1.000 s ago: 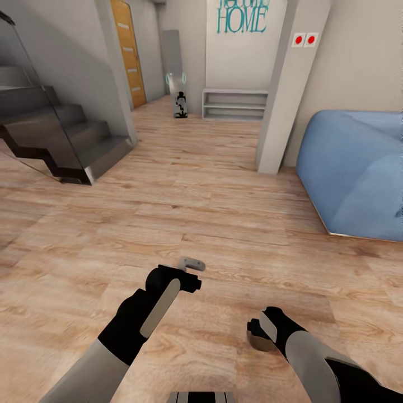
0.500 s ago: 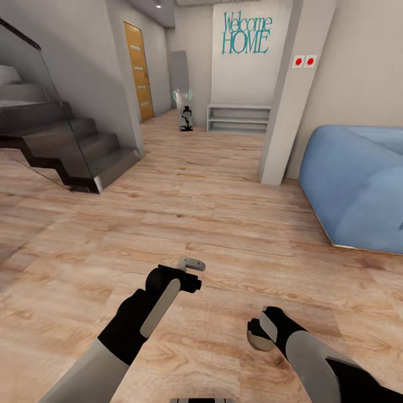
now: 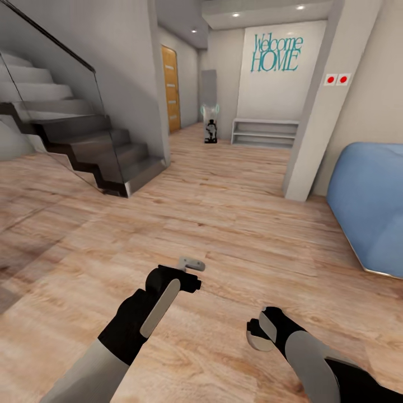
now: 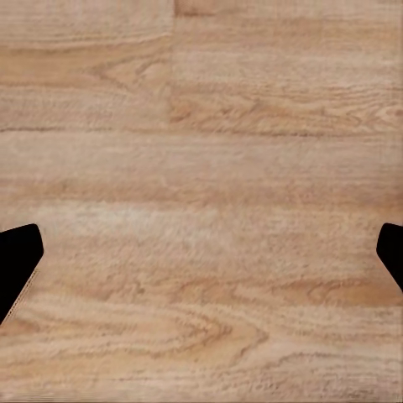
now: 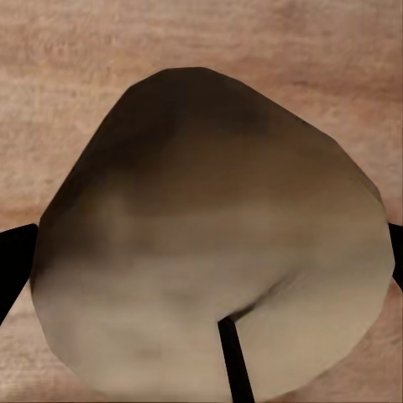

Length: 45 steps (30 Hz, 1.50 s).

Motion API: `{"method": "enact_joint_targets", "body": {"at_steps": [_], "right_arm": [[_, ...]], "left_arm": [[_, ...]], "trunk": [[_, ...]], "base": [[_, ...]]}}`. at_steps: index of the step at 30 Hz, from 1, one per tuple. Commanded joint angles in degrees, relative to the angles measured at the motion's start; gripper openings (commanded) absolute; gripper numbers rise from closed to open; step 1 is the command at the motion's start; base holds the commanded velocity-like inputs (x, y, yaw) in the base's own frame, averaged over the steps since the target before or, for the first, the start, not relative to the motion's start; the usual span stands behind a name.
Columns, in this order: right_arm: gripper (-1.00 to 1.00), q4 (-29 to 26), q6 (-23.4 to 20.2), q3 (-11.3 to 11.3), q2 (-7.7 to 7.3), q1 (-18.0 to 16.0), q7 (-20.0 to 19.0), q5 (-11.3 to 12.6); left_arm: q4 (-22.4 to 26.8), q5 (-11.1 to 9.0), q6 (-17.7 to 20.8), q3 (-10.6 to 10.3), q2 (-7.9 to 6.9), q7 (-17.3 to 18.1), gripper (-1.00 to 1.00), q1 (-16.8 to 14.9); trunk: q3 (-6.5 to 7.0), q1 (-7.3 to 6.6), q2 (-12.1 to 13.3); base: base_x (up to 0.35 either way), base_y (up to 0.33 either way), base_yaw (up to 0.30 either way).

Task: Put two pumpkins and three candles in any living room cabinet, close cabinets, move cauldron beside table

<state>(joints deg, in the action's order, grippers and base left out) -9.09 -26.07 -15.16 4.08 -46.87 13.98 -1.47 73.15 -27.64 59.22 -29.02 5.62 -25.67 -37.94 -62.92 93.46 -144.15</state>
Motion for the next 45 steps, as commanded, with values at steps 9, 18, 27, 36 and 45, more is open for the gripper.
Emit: {"method": "enact_joint_targets", "body": {"at_steps": [9, 18, 27, 36, 45], "right_arm": [[-1.00, -0.14, -0.29, -0.40, 0.05, 0.02, 0.17, -0.11], [-1.00, -0.14, -0.29, -0.40, 0.06, 0.02, 0.17, -0.11], [-1.00, -0.14, -0.29, -0.39, 0.05, 0.02, 0.17, -0.11], [-1.00, -0.14, -0.29, -0.40, 0.06, 0.02, 0.17, -0.11], [-1.00, -0.12, -0.29, -0.40, 0.07, 0.02, 0.17, -0.11]], "left_arm": [[0.03, -0.57, 0.11, -0.07, 0.00, -0.62, 1.00, -0.07], [0.06, -0.57, 0.11, -0.07, 0.00, -0.67, 1.00, -0.11], [0.00, -0.57, 0.14, -0.12, 0.00, -0.69, 1.00, -0.07], [-0.05, -0.57, 0.11, -0.08, 0.00, -0.63, 1.00, -0.10], [-1.90, -0.65, 0.11, -0.03, 0.05, -0.61, 1.00, -0.11]], "trunk": [[1.95, -0.24, 0.10], [3.94, -0.47, 0.22], [5.94, -0.70, 0.34], [7.85, -0.94, 0.47], [9.67, -1.17, 0.59]], "base": [[0.000, 0.000, 0.289], [0.000, 0.000, 0.289], [0.000, 0.000, 0.289], [0.000, 0.000, 0.287], [0.000, 0.000, 0.284]]}}
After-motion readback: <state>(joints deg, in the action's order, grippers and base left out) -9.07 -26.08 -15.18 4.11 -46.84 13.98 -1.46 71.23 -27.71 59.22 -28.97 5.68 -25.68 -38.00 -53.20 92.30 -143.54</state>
